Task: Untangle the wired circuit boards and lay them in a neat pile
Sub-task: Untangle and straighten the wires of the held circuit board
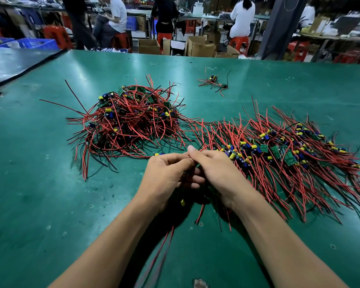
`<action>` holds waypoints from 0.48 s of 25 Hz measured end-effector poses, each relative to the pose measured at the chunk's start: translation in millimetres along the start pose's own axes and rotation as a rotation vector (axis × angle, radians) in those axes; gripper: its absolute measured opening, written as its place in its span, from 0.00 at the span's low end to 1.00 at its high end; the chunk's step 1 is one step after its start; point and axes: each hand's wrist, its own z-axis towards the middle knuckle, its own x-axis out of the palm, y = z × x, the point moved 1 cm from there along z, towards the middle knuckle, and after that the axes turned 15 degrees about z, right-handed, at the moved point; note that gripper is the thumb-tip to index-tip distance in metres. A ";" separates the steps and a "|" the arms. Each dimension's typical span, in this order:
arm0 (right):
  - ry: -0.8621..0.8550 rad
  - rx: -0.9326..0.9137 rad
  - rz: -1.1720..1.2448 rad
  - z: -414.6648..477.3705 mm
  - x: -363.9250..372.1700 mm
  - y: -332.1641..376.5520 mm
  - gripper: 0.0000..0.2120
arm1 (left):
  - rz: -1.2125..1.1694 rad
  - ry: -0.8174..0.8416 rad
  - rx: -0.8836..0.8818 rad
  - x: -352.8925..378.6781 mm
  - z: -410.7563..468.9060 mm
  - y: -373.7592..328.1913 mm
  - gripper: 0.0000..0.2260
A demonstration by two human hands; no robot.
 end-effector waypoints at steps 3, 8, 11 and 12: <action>-0.003 0.007 0.018 3.1 -3.1 1.6 0.17 | 0.036 0.013 0.010 0.9 -0.9 1.7 0.04; -0.097 -0.231 -0.168 8.3 -15.9 7.5 0.16 | 0.035 0.077 0.011 -0.8 -1.4 -0.6 0.05; -0.167 -0.264 -0.042 11.7 -19.7 10.5 0.16 | 0.043 0.134 0.006 -1.8 -2.1 -1.7 0.05; -0.175 -0.253 0.042 12.3 -19.0 11.6 0.17 | 0.039 0.149 0.007 -1.8 -2.3 -1.9 0.05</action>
